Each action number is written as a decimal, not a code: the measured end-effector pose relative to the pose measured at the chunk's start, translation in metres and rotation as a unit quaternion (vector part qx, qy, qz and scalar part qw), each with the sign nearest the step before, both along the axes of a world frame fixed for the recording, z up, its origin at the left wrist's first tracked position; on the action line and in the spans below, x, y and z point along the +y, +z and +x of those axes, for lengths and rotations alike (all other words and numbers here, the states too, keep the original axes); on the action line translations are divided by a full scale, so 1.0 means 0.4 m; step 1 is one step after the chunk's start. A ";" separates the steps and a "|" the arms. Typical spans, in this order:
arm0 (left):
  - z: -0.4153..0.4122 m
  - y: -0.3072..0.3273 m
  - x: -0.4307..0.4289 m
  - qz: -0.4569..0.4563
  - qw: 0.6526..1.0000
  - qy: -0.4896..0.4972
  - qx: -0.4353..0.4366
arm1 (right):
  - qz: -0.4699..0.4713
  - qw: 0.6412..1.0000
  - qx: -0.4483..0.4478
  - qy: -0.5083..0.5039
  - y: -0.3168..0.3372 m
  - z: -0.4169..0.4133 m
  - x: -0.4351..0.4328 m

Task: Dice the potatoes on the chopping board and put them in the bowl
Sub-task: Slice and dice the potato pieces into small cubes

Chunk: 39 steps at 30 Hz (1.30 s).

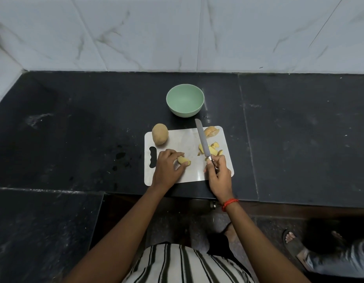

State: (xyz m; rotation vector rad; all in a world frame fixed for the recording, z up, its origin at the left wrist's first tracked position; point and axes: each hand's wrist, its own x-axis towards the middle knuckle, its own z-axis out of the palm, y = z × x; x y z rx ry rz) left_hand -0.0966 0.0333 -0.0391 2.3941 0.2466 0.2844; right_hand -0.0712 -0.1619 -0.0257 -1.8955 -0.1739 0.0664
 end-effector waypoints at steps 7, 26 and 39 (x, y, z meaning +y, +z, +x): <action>-0.010 0.004 0.026 -0.008 0.997 -0.073 0.021 | -0.011 1.000 -0.001 0.011 0.004 -0.004 0.001; -0.047 0.001 -0.002 -0.038 0.996 -0.075 -0.037 | -0.042 0.999 -0.025 0.012 -0.003 -0.009 0.003; 0.016 -0.007 -0.029 -0.003 0.999 0.013 -0.041 | -0.286 0.949 -0.093 0.091 0.016 -0.019 0.037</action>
